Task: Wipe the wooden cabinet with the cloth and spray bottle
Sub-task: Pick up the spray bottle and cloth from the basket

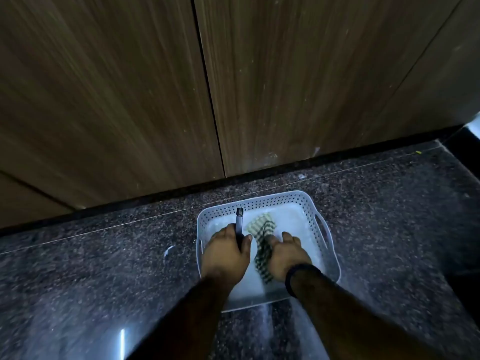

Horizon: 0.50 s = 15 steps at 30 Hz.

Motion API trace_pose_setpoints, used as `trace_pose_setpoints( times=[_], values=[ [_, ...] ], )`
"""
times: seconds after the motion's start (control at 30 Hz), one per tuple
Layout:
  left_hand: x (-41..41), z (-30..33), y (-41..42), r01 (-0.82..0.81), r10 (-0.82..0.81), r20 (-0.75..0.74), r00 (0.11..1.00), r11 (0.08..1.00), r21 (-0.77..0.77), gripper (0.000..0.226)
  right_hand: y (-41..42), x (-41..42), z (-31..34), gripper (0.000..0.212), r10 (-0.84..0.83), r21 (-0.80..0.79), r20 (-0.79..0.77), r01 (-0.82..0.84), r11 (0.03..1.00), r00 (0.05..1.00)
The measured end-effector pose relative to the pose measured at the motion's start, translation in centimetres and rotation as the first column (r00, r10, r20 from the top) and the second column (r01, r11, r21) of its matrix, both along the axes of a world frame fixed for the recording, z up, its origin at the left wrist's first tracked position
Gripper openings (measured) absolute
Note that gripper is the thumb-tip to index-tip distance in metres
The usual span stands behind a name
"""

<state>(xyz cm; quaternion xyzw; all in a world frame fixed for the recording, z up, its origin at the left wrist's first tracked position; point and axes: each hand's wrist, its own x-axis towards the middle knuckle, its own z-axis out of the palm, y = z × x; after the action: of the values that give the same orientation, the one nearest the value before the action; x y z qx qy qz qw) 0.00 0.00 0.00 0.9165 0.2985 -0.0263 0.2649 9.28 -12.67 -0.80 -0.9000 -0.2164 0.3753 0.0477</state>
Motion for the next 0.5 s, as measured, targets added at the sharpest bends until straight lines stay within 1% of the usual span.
trace_pose_setpoints(
  times=[0.1,0.2,0.23,0.3,0.4,0.5],
  values=[
    [0.0,-0.7,-0.1,-0.054,0.056,0.069,0.996,0.998,-0.027,0.030,0.6,0.6,-1.3,0.060,-0.043,-0.002,-0.067,0.043,0.999,0.997],
    [0.1,-0.9,-0.6,-0.071,0.079,0.080,0.994,0.993,-0.099,0.028,1.3,0.9,-2.6,0.063,-0.064,-0.039,-0.140,0.059,0.997,0.988],
    [0.2,-1.0,-0.6,-0.079,0.088,0.089,0.992,0.992,-0.101,0.028,1.4,0.9,-3.1,0.064,-0.069,-0.044,-0.149,0.063,0.997,0.986],
    [0.2,-1.3,-0.6,-0.106,0.117,0.107,0.987,0.989,-0.106,0.029,1.4,0.7,-3.9,0.062,-0.070,-0.037,-0.150,0.065,0.997,0.986],
    [0.2,-1.3,-0.8,-0.109,0.123,0.102,0.987,0.985,-0.131,0.025,1.5,0.4,-4.7,0.055,-0.041,-0.025,-0.138,0.038,0.999,0.990],
    [0.4,-1.5,-0.8,-0.099,0.113,0.094,0.989,0.984,-0.147,0.024,1.7,0.3,-5.0,0.050,-0.078,0.017,-0.125,0.081,0.997,0.989]
  ],
)
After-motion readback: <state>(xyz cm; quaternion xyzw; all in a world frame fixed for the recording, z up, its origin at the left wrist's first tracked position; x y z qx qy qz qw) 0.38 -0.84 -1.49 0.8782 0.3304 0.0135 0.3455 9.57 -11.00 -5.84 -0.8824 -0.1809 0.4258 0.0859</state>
